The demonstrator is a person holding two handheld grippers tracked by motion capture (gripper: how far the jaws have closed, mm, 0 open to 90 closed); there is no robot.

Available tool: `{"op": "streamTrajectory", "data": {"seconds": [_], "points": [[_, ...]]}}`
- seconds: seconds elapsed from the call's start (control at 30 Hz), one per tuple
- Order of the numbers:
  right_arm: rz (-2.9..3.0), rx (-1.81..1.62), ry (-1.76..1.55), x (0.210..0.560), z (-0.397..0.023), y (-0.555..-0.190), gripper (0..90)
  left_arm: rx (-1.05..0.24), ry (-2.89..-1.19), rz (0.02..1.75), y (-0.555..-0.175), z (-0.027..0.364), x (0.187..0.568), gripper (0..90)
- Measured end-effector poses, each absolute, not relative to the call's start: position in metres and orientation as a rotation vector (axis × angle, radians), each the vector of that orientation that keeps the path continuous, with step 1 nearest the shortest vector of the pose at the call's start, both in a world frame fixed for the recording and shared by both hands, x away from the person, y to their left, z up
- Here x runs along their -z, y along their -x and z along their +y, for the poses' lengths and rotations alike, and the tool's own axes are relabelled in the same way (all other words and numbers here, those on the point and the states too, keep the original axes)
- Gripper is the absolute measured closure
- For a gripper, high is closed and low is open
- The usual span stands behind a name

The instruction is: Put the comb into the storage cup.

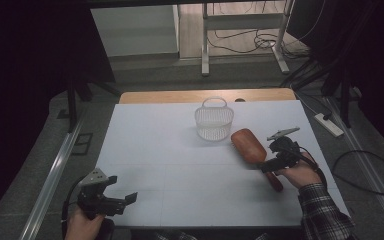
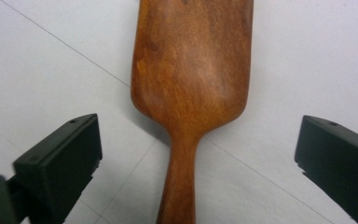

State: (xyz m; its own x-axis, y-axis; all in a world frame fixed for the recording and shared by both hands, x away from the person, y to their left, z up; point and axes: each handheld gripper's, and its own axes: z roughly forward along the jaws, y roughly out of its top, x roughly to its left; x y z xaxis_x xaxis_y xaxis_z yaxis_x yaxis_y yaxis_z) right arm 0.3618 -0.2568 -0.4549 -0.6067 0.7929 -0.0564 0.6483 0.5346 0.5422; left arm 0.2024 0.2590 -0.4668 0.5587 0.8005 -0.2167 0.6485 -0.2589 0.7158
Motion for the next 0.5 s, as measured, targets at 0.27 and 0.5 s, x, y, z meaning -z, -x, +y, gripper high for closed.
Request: {"op": "streamTrajectory", "data": {"seconds": [0.27, 0.5], "points": [[2.475, -0.72, -1.244, 0.458, -0.262, -0.363, 0.0, -0.241, -1.994, 1.163, -0.202, 0.259, 0.467, 2.2], [2.496, -0.698, -1.266, 0.466, -0.262, -0.365, 0.0, -0.24, -1.994, 1.163, -0.202, 0.259, 0.467, 2.2]]}}
